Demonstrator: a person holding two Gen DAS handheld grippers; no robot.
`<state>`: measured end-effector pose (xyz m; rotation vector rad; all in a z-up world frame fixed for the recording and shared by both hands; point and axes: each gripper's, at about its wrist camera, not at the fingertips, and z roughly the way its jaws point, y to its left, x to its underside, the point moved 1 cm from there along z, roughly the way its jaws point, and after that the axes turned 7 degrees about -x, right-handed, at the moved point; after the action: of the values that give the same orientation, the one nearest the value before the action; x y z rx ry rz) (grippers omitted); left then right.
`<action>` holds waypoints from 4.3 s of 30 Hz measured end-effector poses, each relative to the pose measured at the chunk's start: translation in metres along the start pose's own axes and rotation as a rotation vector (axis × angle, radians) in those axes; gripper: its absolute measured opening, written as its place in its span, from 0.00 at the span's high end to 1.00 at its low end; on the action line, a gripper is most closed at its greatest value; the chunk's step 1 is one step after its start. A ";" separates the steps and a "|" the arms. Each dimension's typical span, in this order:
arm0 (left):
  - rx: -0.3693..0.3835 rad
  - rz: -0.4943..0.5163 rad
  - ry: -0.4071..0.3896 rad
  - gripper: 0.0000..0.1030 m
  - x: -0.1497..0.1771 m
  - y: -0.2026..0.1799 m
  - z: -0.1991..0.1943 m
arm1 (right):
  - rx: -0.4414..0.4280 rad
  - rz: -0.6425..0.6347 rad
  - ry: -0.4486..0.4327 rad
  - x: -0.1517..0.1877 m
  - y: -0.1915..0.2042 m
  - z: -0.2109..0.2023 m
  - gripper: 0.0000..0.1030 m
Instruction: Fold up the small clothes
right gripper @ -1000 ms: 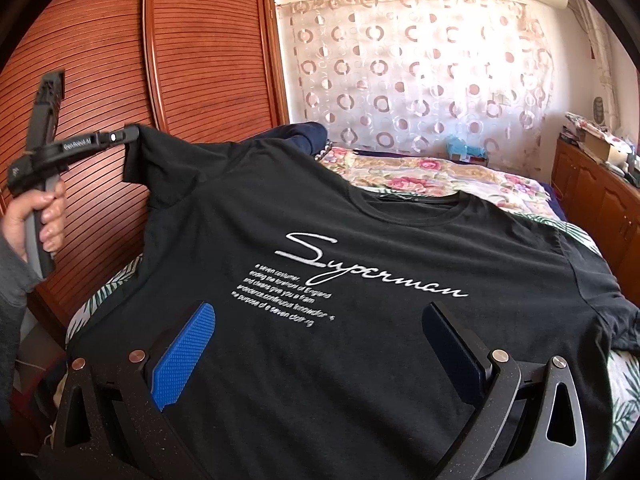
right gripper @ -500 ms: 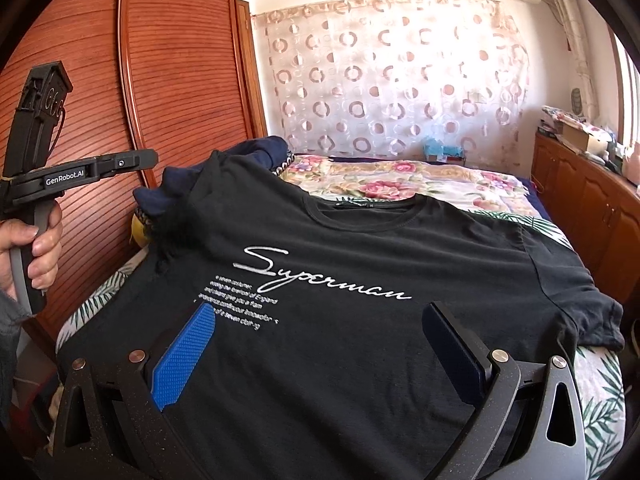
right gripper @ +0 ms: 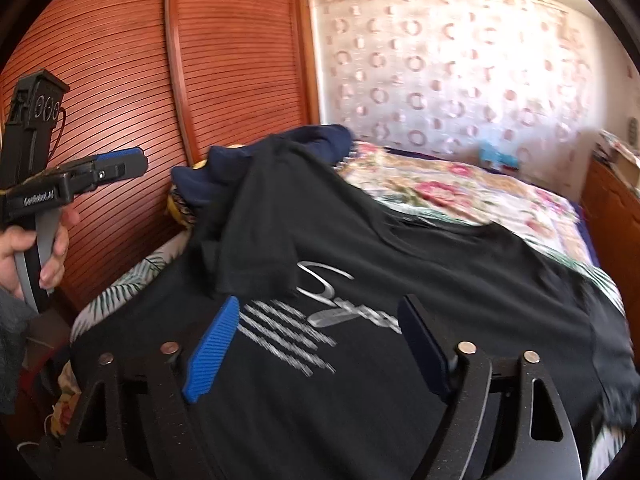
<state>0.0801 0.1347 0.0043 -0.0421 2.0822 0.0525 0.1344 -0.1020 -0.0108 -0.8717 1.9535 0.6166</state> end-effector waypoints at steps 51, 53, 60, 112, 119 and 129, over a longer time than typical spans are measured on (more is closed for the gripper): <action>-0.036 -0.040 0.041 0.21 0.026 0.004 0.001 | 0.142 0.145 0.079 -0.090 -0.079 0.143 0.96; -0.026 -0.037 0.044 0.21 0.027 0.000 0.002 | 0.120 0.130 0.077 -0.084 -0.077 0.124 0.78; 0.007 -0.026 0.073 0.21 0.035 -0.025 0.015 | 0.155 0.143 0.075 -0.032 -0.097 0.040 0.56; 0.121 0.226 0.385 0.05 0.074 -0.144 0.105 | 0.382 0.296 0.040 0.056 -0.222 -0.110 0.89; 0.129 0.239 0.391 0.00 0.075 -0.148 0.105 | 0.252 0.214 0.096 0.058 -0.171 -0.069 0.89; 0.114 0.218 0.328 0.00 0.069 -0.146 0.089 | 0.215 0.241 0.220 0.094 -0.173 -0.030 0.89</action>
<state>0.1314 -0.0064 -0.1027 0.2622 2.4063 0.0628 0.2183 -0.2631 -0.0920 -0.5946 2.2971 0.4496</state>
